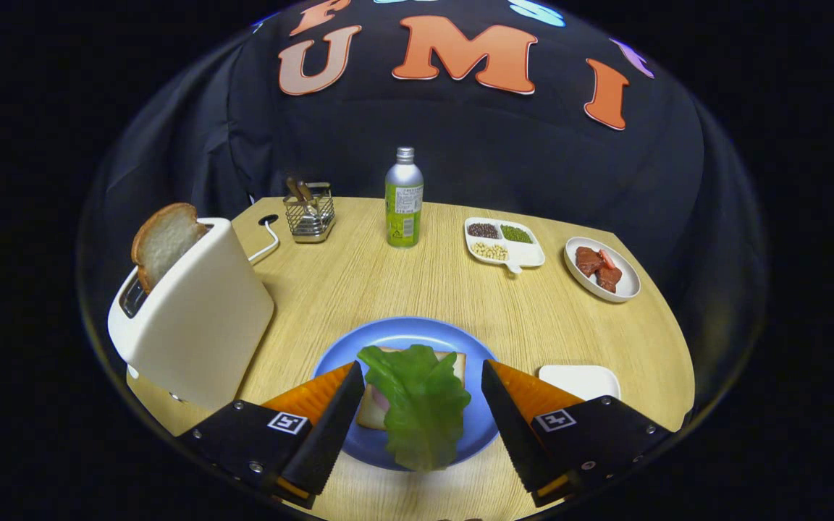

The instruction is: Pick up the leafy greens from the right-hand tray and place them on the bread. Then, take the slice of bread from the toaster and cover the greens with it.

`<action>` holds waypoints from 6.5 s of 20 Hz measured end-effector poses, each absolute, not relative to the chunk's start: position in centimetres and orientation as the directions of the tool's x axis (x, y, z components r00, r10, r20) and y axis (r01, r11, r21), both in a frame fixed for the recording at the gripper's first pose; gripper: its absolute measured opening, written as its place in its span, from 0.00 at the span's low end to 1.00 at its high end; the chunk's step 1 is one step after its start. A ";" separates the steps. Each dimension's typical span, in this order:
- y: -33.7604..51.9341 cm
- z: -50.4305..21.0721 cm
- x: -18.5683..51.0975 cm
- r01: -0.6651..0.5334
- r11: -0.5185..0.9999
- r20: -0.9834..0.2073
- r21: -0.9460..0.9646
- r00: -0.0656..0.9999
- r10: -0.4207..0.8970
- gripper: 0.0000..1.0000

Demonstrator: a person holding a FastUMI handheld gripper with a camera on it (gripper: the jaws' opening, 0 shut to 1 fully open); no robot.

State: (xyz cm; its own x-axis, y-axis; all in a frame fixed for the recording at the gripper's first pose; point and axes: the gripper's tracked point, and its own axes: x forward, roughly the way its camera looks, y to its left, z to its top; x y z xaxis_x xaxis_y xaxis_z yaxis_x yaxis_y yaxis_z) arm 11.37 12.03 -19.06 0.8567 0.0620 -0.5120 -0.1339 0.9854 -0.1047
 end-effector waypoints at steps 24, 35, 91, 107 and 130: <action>32.3 -7.0 11.9 -0.216 0.971 -0.336 -0.107 0.927 0.169 0.98; 36.2 -11.6 11.8 -0.241 0.967 -0.419 -0.079 0.889 0.187 0.62; 16.3 -16.1 12.9 -0.191 0.981 -0.478 0.040 0.858 0.187 0.06; 8.2 -21.2 13.4 -0.108 0.992 -0.584 0.064 0.802 0.125 0.33; 0.0 -7.3 9.8 -0.010 1.000 -0.376 -0.008 0.927 0.006 0.98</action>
State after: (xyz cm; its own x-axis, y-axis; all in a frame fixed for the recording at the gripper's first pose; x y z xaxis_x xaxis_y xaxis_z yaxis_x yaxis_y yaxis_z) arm 9.83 0.01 -7.35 0.9268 0.0060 -0.3756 -0.0095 0.9999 -0.0077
